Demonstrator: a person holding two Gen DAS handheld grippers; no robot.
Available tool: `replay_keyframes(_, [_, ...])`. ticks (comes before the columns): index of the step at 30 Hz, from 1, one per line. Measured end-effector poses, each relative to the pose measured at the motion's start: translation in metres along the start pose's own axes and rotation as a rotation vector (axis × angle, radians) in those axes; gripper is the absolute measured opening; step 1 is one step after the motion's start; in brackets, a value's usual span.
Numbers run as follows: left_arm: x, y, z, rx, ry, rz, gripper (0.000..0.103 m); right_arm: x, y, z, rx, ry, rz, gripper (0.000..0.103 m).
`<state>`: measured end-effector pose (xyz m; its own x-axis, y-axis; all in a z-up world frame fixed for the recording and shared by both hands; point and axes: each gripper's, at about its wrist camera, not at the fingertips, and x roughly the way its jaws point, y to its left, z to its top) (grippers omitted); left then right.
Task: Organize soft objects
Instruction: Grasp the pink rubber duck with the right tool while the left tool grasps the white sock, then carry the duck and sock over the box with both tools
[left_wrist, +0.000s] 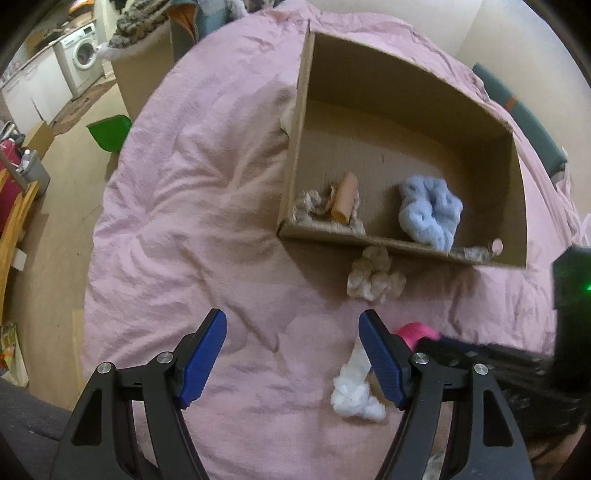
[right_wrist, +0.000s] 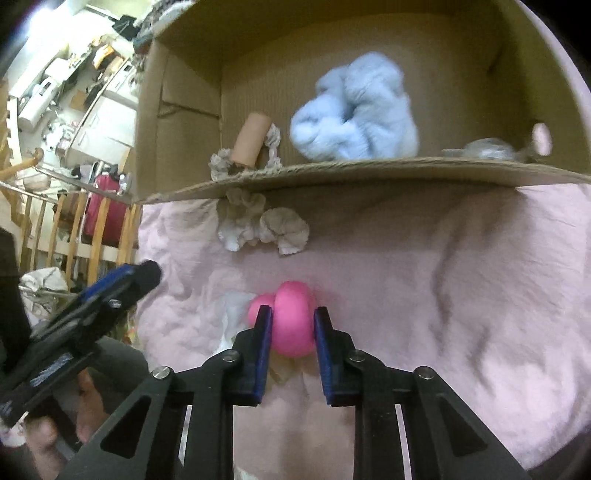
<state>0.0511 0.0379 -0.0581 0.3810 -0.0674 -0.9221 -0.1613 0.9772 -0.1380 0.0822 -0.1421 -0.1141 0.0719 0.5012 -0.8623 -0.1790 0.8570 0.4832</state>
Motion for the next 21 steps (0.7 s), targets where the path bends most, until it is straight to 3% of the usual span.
replay_keyframes(3, [0.008, -0.002, -0.007, 0.026, 0.060, -0.005, 0.068, -0.021, -0.001, -0.002, 0.000, -0.048, 0.001, 0.024])
replay_keyframes(8, [0.028, -0.012, -0.020, 0.070, 0.188, -0.065, 0.050, -0.041, -0.002, -0.007, 0.003, -0.102, -0.021, 0.024])
replay_keyframes(14, [0.049, -0.034, -0.033, 0.142, 0.304, -0.120, 0.047, -0.044, -0.012, -0.012, 0.036, -0.114, -0.039, 0.024])
replay_keyframes(17, [0.058, -0.040, -0.036, 0.167, 0.328, -0.113, 0.026, -0.043, -0.014, -0.011, 0.040, -0.119, -0.039, 0.024])
replay_keyframes(21, [0.050, -0.040, -0.034, 0.177, 0.312, -0.141, 0.024, -0.041, -0.014, -0.010, 0.043, -0.119, -0.034, 0.024])
